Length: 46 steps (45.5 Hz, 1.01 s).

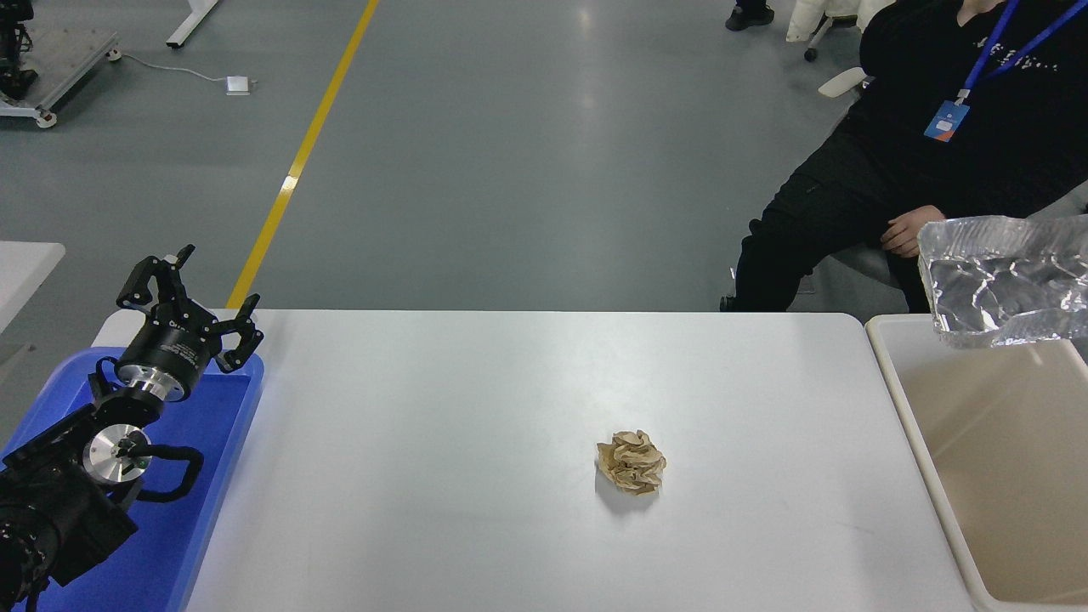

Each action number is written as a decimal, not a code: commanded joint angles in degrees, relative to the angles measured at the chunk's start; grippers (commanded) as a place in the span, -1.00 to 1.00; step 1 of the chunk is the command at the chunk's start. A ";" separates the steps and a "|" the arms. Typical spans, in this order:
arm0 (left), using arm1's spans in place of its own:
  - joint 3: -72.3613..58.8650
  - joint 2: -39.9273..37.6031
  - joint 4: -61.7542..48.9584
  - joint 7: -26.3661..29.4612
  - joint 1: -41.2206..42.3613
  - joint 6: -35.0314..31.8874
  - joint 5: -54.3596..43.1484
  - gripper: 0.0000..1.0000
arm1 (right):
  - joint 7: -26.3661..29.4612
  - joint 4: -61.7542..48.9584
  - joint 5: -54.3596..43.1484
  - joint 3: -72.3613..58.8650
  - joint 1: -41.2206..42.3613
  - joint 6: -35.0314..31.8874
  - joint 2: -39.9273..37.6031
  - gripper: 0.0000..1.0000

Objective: Clean the table surface

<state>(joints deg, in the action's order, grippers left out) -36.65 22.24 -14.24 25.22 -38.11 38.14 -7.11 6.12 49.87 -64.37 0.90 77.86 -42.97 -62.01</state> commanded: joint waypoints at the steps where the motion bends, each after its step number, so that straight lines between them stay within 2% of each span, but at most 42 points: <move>1: 0.00 0.00 0.00 0.00 0.05 0.00 -0.01 1.00 | -0.06 -9.87 0.82 0.86 -8.60 10.53 7.69 -1.00; 9: 0.00 0.00 0.00 0.00 0.05 0.00 -0.01 1.00 | 0.03 -15.41 6.00 0.77 -16.51 22.04 12.88 -1.00; 27: 0.00 0.00 0.00 0.00 0.05 0.00 -0.01 1.00 | 0.03 -30.96 22.43 -0.02 -30.04 42.78 26.85 -1.00; 37: 0.00 0.00 0.00 0.00 -0.03 0.00 -0.01 1.00 | 0.03 -35.89 31.67 -0.11 -34.79 50.52 31.69 -1.00; 46: 0.00 0.00 0.00 0.00 0.05 0.00 -0.01 1.00 | 0.03 -36.94 32.20 0.85 -37.61 55.80 33.36 -1.00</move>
<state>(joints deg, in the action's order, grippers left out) -36.65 22.24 -14.24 25.22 -38.07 38.14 -7.09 6.13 16.15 -36.04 1.04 44.52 5.46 -32.13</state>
